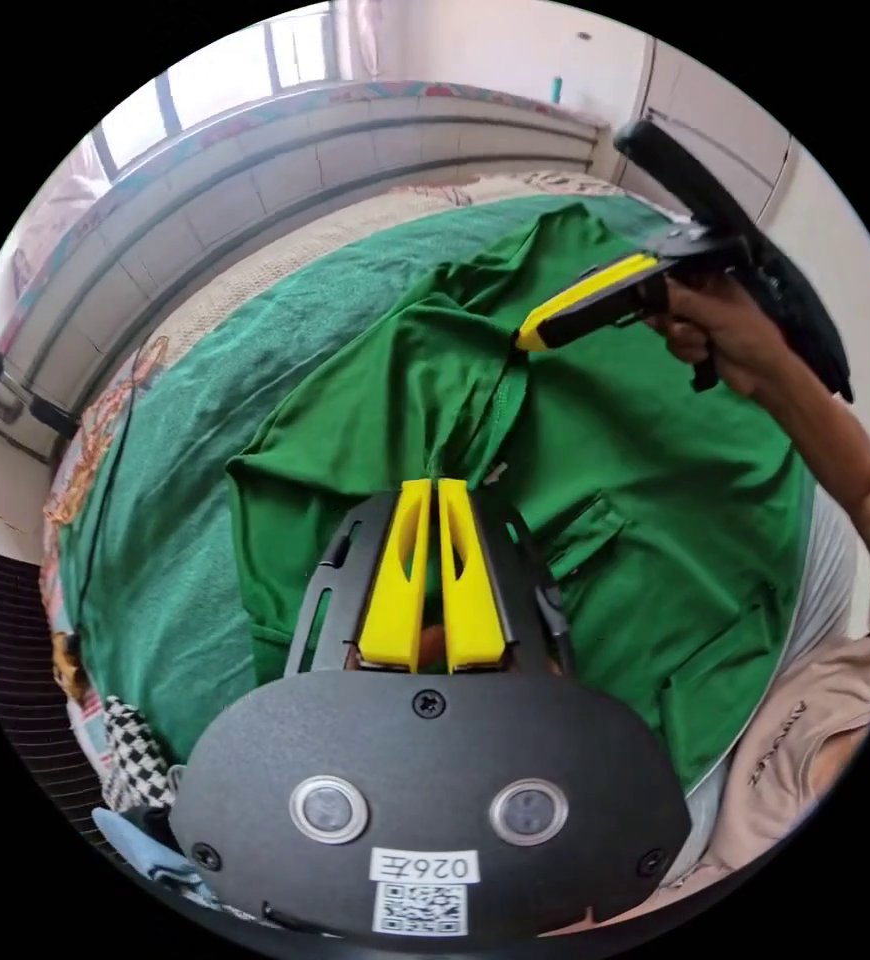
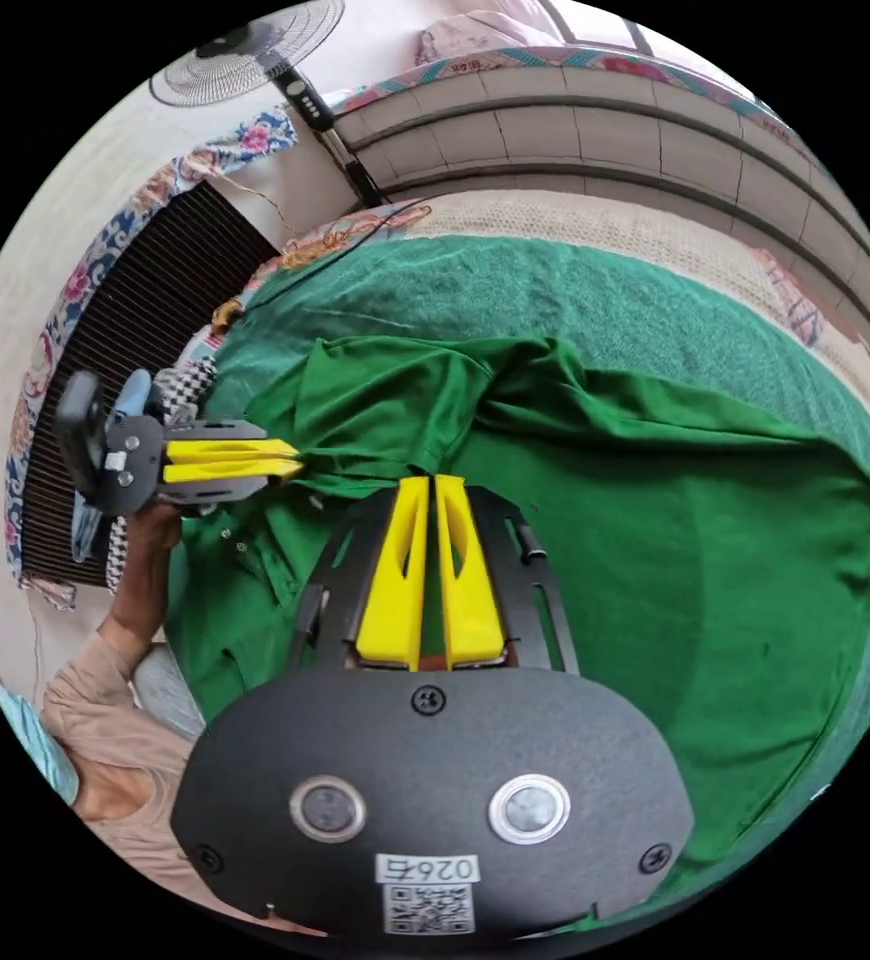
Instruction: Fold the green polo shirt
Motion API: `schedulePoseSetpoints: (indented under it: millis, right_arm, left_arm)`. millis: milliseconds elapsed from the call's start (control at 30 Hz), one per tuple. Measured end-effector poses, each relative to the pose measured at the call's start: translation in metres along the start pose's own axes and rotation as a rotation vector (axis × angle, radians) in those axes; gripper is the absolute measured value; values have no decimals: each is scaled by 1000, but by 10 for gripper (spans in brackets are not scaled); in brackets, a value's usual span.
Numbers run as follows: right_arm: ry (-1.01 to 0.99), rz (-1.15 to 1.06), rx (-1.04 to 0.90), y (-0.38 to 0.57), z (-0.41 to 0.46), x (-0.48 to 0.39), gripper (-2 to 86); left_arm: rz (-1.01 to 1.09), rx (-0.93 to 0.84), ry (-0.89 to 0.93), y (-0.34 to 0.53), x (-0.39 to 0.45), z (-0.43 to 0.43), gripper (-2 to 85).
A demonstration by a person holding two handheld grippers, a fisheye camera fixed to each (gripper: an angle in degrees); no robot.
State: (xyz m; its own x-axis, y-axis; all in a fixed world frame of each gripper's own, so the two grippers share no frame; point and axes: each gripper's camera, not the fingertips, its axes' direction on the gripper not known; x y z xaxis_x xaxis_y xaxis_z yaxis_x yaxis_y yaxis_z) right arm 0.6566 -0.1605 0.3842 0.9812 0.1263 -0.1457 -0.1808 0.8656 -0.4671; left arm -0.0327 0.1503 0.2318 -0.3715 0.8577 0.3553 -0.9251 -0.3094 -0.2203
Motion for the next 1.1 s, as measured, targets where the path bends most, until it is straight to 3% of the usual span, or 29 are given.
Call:
schedulePoseSetpoints:
  millis: [133,267,433,567,667,833,967,1033,1100]
  right_arm:
    - [-168,-1,68,19,-31,-16,-3]
    - [-49,-26,-56,33,-18,-24,29]
    - [28,-23,69,68,-69,-14,47]
    - [265,15,129,82,-101,17,41]
    - [246,39,135,85,-104,39,31]
    - [171,-72,157,75,-80,-3,32]
    - [85,-190,186,57,-39,-69,27]
    - [134,-245,116,43,-6,-92,14]
    - [418,-240,-35,25,44,-99,-3]
  left_arm:
    - [6,26,-33,34,-13,-16,15]
    - [-46,-24,22,65,-41,-6,69]
    - [-154,84,113,90,-84,-32,75]
    - [-161,165,194,62,-104,-56,72]
    - [-133,141,263,46,-108,-57,82]
    - [-208,135,207,25,-146,-24,64]
    - [-294,180,270,4,-195,28,28]
    - [-343,126,216,-11,-213,61,2]
    - [-401,28,86,-22,-234,91,-4]
